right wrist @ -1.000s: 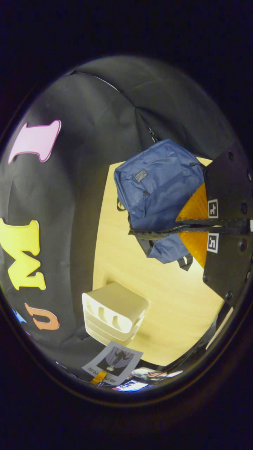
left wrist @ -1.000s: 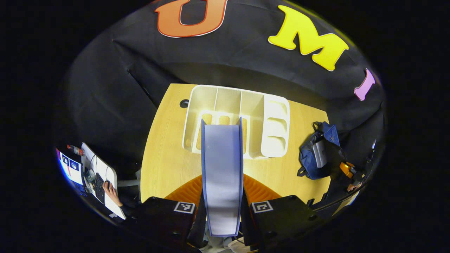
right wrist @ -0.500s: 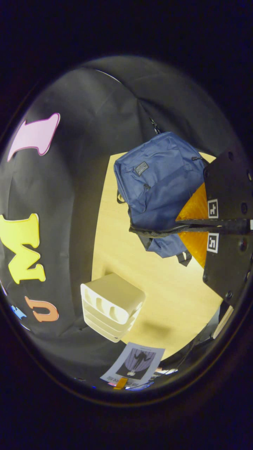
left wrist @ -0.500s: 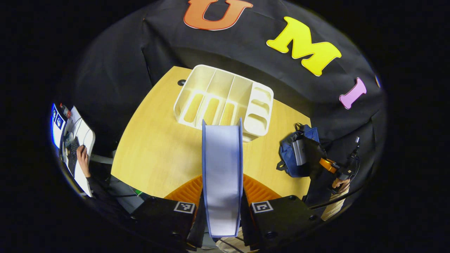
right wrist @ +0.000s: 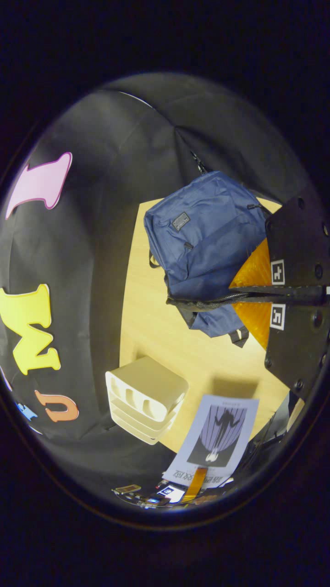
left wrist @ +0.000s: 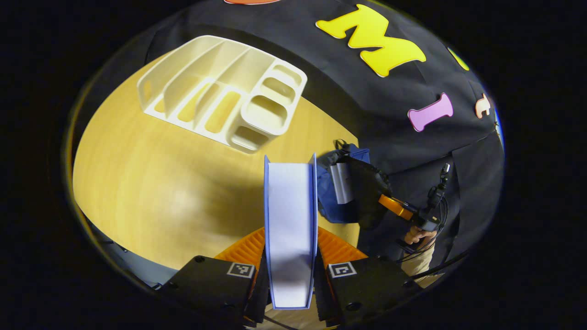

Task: Open the schoolbag, grab two books from the bookshelf and put them into the schoolbag.

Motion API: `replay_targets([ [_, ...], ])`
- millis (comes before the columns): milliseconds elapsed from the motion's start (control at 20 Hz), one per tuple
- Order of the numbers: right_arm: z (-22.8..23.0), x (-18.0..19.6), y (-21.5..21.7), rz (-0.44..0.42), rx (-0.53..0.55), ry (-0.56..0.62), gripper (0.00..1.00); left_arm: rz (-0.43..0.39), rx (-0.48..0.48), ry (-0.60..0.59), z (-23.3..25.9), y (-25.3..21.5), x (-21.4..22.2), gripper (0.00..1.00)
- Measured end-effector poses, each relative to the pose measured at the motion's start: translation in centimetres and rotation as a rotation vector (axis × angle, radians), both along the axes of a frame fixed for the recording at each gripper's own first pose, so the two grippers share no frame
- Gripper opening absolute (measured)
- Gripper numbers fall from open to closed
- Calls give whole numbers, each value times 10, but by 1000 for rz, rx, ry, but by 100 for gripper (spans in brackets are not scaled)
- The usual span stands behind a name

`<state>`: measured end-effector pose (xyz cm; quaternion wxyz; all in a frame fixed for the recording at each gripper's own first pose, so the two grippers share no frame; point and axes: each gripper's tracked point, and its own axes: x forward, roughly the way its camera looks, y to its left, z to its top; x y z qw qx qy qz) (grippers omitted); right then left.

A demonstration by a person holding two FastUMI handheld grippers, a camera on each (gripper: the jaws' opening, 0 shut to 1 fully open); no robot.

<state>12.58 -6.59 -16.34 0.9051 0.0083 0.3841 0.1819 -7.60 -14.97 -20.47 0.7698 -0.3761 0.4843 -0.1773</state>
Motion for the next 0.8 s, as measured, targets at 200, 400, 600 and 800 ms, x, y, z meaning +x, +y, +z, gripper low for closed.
replay_targets([
  [200,4,5,-11,-5,-24,-9,2,1,-166,-36,1,-61,26,48],
  [400,13,9,-22,-12,-41,-22,0,36,-298,-19,-11,-95,47,45],
  [600,22,18,-24,-5,-48,-36,2,54,-352,-24,-27,-125,59,40],
  [800,31,23,-23,38,-59,-58,0,81,-432,-24,-39,-159,73,44],
])
